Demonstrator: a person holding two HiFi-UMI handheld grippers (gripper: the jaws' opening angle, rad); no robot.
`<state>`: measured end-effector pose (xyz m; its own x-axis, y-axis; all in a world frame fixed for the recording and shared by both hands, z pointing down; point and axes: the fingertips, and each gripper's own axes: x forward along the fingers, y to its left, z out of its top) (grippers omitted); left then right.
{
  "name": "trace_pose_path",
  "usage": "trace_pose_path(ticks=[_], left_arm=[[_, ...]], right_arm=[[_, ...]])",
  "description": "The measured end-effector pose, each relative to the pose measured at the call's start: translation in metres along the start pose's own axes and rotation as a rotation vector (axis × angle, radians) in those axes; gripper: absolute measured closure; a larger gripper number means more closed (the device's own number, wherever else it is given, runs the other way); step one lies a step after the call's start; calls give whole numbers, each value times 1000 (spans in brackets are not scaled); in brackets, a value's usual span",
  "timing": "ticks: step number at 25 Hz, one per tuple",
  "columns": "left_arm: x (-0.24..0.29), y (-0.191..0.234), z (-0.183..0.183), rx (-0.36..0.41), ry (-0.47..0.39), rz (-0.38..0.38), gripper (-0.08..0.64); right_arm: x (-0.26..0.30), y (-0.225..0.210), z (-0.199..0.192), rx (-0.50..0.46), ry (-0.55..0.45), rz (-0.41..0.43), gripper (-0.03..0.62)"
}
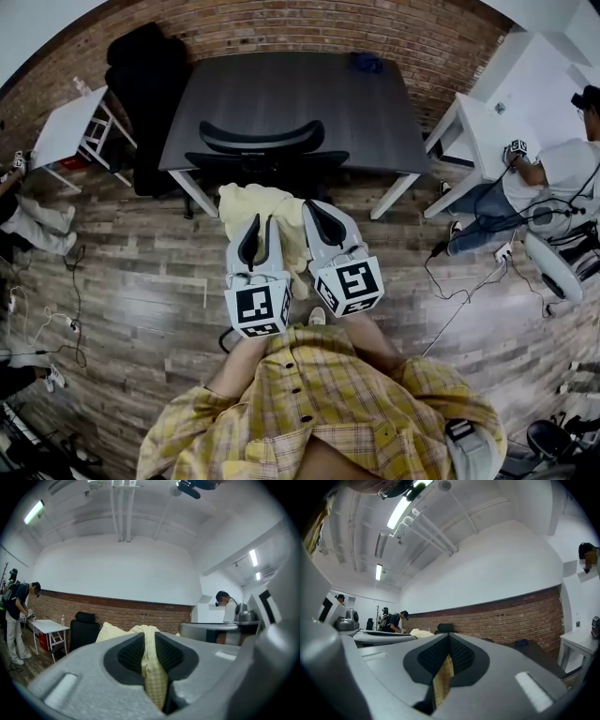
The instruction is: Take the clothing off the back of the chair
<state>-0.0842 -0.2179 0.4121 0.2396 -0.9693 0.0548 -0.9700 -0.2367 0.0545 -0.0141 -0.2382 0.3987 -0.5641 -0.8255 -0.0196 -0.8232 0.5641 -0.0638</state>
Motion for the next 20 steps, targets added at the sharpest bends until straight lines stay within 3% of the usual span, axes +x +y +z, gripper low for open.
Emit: trace_pose_path(ticks=[20], left_arm=[[0, -1, 1, -2, -6, -4, 494]], right_arm=[[-5, -2, -1, -4, 3, -14, 594]])
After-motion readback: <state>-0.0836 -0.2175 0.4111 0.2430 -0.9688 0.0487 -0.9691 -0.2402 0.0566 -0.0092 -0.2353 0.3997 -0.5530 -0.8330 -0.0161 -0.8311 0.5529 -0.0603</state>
